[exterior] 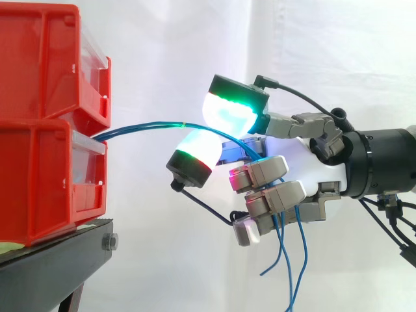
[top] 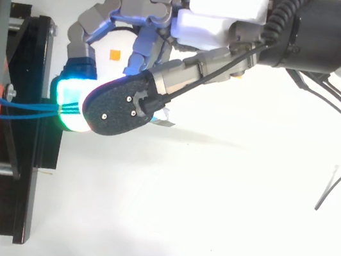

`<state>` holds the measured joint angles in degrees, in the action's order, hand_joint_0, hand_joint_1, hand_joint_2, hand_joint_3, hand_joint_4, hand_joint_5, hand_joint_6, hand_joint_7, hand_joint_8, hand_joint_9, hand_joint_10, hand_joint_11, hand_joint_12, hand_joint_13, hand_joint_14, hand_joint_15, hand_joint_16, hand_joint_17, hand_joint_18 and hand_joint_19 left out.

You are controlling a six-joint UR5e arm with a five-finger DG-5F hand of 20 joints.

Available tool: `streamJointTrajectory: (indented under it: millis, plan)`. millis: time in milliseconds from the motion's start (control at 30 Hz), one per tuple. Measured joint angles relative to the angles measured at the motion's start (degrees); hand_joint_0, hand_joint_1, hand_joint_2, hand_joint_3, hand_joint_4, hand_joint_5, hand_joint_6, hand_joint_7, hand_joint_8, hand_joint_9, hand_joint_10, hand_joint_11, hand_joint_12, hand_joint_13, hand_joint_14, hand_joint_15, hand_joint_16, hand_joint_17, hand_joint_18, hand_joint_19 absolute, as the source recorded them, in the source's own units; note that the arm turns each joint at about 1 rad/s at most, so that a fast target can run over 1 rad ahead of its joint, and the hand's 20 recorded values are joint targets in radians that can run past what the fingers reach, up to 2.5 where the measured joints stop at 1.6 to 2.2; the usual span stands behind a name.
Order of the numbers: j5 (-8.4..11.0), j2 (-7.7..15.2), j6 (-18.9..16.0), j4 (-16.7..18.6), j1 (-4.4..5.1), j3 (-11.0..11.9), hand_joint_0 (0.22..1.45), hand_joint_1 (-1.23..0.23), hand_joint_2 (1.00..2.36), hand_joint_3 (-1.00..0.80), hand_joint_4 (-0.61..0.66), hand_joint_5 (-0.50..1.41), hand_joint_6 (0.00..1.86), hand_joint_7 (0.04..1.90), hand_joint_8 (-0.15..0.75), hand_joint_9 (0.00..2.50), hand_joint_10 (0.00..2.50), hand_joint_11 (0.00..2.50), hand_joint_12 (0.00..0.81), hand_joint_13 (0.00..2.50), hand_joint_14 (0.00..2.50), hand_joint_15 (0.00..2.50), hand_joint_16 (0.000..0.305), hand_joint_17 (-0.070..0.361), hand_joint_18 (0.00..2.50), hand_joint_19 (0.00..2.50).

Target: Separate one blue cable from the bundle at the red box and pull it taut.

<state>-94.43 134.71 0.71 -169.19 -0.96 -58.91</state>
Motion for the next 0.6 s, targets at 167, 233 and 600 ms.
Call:
streamJointTrajectory:
  millis: [167,233,600]
  plan:
    - [0.03,0.00,0.00,0.00,0.00,0.01,0.57,-0.66,1.01,-0.30,0.05,-0.18,0.87,1.02,0.267,1.25,0.00,1.60,0.319,1.30,0.01,1.49,0.047,0.105,0.85,0.81]
    - [0.03,0.00,-0.01,0.00,0.00,0.01,0.56,-0.66,1.01,-0.39,0.06,-0.18,0.87,1.01,0.264,1.25,0.01,1.61,0.318,1.30,0.01,1.48,0.047,0.107,0.86,0.81]
    - [0.04,0.02,0.00,0.00,0.06,-0.04,0.49,-0.59,1.00,-0.50,0.08,-0.18,0.84,0.97,0.290,1.25,0.00,1.59,0.356,1.31,0.01,1.45,0.053,0.119,0.88,0.80]
